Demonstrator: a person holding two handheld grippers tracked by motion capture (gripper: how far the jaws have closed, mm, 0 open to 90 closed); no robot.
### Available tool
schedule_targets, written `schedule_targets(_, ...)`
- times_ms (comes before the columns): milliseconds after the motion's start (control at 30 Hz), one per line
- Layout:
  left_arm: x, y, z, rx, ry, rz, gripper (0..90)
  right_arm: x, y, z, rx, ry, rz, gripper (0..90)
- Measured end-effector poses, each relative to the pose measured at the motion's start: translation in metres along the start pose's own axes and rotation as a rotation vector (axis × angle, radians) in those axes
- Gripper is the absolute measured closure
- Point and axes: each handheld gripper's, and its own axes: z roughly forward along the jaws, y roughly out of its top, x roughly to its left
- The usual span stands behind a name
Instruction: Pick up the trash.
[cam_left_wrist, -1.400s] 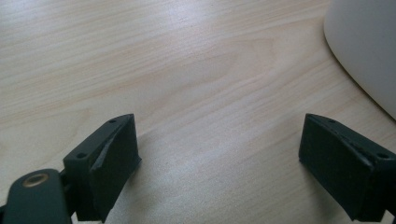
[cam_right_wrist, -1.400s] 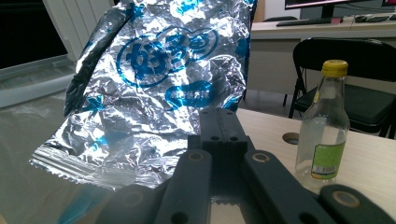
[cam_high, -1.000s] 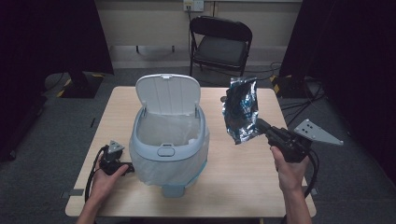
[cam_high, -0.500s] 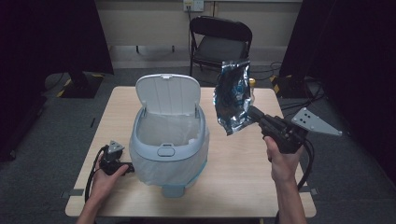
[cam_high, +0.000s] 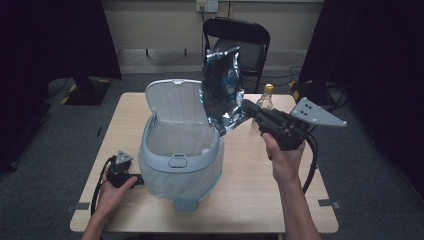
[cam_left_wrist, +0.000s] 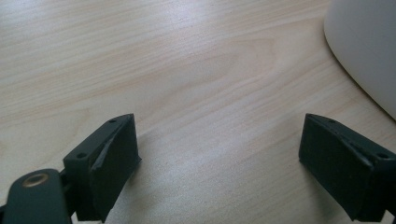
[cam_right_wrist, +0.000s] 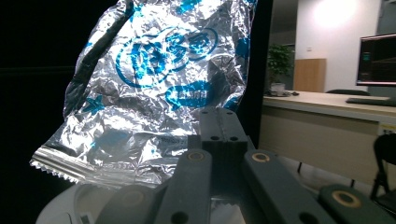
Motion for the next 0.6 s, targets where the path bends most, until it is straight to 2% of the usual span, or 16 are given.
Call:
schedule_targets(200, 0.0, 0.0, 0.0, 0.0, 0.0, 0.0, 11.4, 0.008, 0.005, 0.026, 0.015, 0.058, 0.007, 90.0)
schedule_targets(433, 0.0, 0.0, 0.0, 0.0, 0.0, 0.0, 11.4, 0.019, -0.003, 0.055, 0.057, 0.104, 0.01, 90.0)
schedule_targets(600, 0.0, 0.0, 0.0, 0.0, 0.0, 0.0, 11.4, 0.022, -0.01, 0.071, 0.092, 0.097, -0.005, 90.0)
